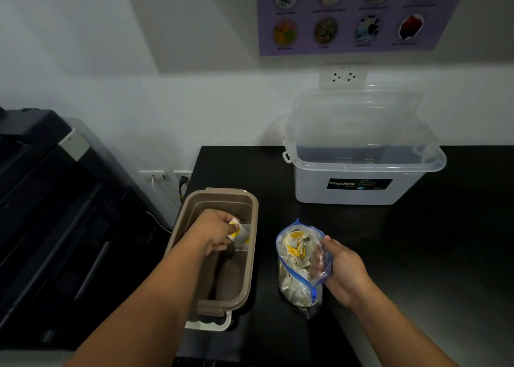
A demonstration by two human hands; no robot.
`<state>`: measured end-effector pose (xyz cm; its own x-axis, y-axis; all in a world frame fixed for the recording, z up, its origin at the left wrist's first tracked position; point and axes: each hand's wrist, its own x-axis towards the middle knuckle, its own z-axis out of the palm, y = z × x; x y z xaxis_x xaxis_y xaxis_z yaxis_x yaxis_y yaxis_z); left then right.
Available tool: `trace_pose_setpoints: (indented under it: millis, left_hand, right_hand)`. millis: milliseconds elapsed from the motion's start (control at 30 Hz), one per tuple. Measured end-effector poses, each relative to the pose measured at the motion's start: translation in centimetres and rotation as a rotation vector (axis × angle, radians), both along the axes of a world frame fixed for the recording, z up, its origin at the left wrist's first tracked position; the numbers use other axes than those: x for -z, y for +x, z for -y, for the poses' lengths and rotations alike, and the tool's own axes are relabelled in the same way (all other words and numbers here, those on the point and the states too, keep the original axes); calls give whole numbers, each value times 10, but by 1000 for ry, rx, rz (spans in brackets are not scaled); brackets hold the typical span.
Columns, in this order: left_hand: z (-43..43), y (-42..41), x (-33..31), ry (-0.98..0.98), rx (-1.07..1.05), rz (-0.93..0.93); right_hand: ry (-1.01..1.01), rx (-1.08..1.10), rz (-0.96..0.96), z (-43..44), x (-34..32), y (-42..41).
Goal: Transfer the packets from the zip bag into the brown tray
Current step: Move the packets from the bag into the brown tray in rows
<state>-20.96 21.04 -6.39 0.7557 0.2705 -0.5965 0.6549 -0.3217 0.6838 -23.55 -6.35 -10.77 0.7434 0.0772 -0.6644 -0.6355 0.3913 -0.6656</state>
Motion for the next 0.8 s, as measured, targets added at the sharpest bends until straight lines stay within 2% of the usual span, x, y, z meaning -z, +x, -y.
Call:
trace_pose_setpoints:
  millis: [100, 200, 333, 467, 567, 700, 800]
  left_hand:
    - [6, 5, 3, -61, -8, -76]
    - [10, 11, 5, -10, -5, -82]
    - [10, 14, 9, -37, -126, -63]
    - [7, 16, 20, -220, -272, -68]
    - [6, 16, 21, -277, -271, -116]
    - [5, 17, 22, -225, -228, -179]
    - [6, 19, 20, -106, -153, -231]
  right_hand:
    - [0, 3, 0, 0, 0, 0]
    - [0, 4, 1, 0, -1, -1]
    - [-1, 2, -3, 1, 0, -1]
    - [-6, 0, 1, 0, 1, -1]
    - [-7, -1, 3, -1, 1, -2]
    - [-14, -1, 8, -1, 1, -2]
    - [-17, -14, 10, -2, -1, -2]
